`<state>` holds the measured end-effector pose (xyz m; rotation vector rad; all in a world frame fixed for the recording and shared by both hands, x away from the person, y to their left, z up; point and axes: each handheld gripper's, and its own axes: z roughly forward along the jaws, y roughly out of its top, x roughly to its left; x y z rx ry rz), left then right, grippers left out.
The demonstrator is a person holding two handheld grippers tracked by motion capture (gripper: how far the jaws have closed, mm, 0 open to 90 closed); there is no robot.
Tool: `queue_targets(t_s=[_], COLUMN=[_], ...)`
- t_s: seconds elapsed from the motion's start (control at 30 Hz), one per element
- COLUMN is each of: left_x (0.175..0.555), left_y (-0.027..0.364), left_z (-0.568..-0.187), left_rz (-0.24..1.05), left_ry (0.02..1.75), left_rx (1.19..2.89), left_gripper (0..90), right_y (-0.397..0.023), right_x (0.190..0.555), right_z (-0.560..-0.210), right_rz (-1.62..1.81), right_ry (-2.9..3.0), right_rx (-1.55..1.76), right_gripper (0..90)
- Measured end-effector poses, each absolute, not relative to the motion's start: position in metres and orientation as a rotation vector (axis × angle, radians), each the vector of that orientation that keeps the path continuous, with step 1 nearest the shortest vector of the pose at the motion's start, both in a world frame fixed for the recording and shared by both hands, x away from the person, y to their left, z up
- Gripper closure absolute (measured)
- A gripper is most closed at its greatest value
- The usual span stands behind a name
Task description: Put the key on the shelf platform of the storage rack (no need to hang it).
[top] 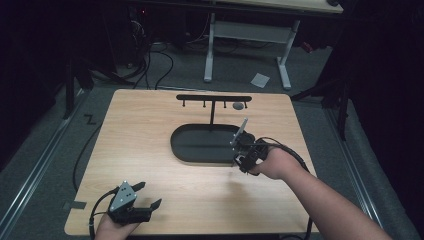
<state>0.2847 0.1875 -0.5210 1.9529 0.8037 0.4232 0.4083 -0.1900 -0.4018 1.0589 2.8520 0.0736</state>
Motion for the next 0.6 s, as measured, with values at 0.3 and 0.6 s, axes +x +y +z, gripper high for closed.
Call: queue_targets(t_s=[0.3,0.6], left_x=[0.285,0.284], left_y=[0.19,0.19], left_z=[-0.521,-0.52], left_rz=[0.42,0.422], left_ry=[0.807,0.804], left_rx=[1.944,1.947], left_gripper=[18.6,18.6], right_y=[-0.18,-0.169], right_x=[0.434,0.456], right_z=[-0.396,-0.402], right_rz=[0.084,0.075], right_ry=[2.829,2.821], right_rx=[1.088,1.11], right_gripper=[48.9,48.9])
